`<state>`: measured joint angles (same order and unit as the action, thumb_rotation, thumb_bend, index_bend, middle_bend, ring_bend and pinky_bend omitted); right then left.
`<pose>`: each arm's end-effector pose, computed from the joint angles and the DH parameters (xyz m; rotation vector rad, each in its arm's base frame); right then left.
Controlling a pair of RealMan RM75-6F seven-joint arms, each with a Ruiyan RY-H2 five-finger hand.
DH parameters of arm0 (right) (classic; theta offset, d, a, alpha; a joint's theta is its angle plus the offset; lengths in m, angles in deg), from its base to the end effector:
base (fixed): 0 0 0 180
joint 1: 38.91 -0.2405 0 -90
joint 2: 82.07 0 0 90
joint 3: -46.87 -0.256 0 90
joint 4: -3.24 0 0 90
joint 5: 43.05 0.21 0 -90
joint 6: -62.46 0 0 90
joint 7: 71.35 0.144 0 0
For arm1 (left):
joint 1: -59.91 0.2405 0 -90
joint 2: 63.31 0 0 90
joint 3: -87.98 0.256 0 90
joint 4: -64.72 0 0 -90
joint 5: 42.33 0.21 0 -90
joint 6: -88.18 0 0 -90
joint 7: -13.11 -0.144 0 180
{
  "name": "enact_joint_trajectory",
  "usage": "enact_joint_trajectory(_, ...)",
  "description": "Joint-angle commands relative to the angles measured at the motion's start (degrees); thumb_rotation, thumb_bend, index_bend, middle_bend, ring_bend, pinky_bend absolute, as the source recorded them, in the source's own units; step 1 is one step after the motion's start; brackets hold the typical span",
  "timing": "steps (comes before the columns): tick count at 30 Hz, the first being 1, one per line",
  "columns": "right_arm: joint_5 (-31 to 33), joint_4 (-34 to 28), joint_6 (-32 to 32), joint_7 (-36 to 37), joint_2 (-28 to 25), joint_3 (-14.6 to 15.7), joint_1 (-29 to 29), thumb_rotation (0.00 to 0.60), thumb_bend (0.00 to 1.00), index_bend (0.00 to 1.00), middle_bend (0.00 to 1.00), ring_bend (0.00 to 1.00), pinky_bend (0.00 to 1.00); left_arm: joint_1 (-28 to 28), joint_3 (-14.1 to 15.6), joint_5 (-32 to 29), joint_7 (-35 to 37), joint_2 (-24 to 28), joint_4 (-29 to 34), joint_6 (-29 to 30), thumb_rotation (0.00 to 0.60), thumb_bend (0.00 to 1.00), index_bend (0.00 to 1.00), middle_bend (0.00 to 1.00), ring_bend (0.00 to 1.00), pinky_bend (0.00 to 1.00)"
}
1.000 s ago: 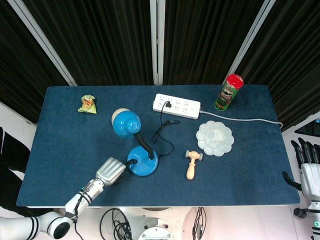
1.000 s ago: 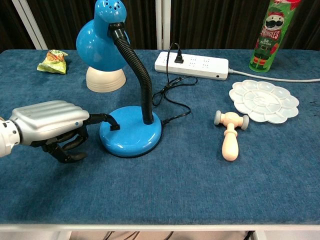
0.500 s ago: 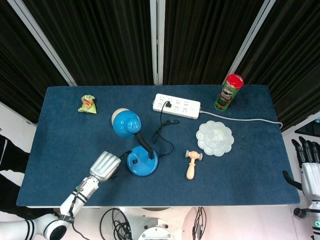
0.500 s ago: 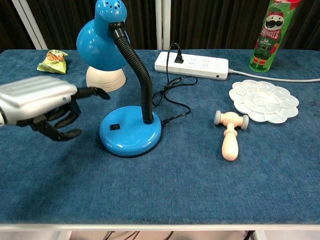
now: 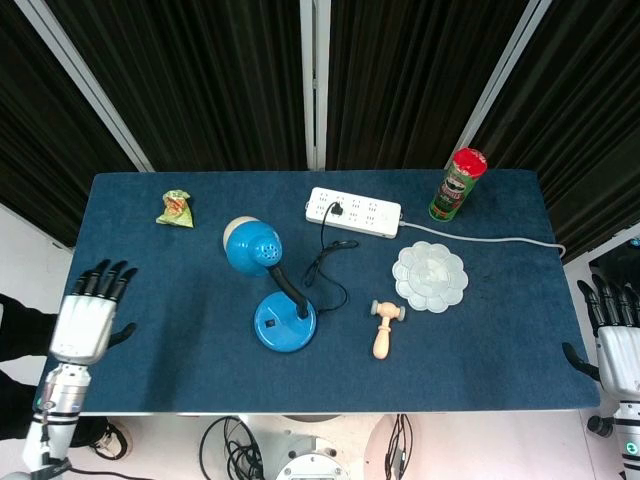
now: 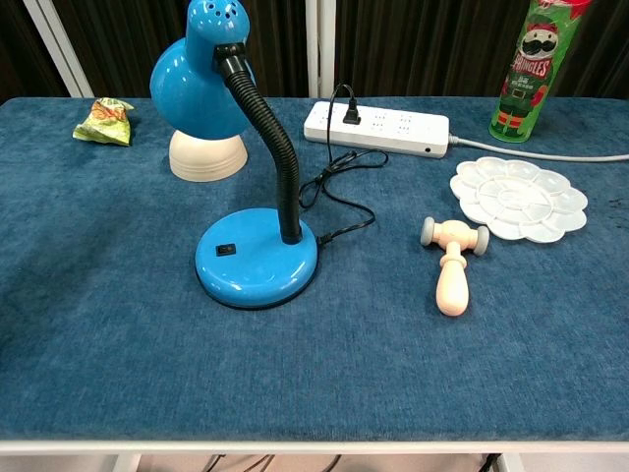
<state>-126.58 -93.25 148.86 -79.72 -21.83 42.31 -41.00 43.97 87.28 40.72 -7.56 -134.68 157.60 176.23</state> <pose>-0.3116 -0.1713 0.1832 1.3431 -0.8064 0.7765 -0.2650 0.2270 0.1218 -1.5021 -0.6197 -0.8555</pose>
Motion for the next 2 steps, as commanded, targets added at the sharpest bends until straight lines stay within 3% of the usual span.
enact_joint_trajectory(1,-0.16,-0.03,-0.44,-0.94,0.32,0.20,-0.28,0.600,0.18,0.00,0.00,0.00,0.00,2.24,0.19,-1.56,3.61,2.99,0.90,0.56,0.600,0.04,0.12,0.00,0.00,0.05)
enact_joint_trajectory(2,-0.13,-0.10,-0.57,-1.13,0.38,0.21,-0.35,0.600,0.18,0.00,0.00,0.00,0.00,2.45,0.23,-1.30,4.15,3.21,0.72,0.61,0.600,0.04,0.11,0.00,0.00,0.05)
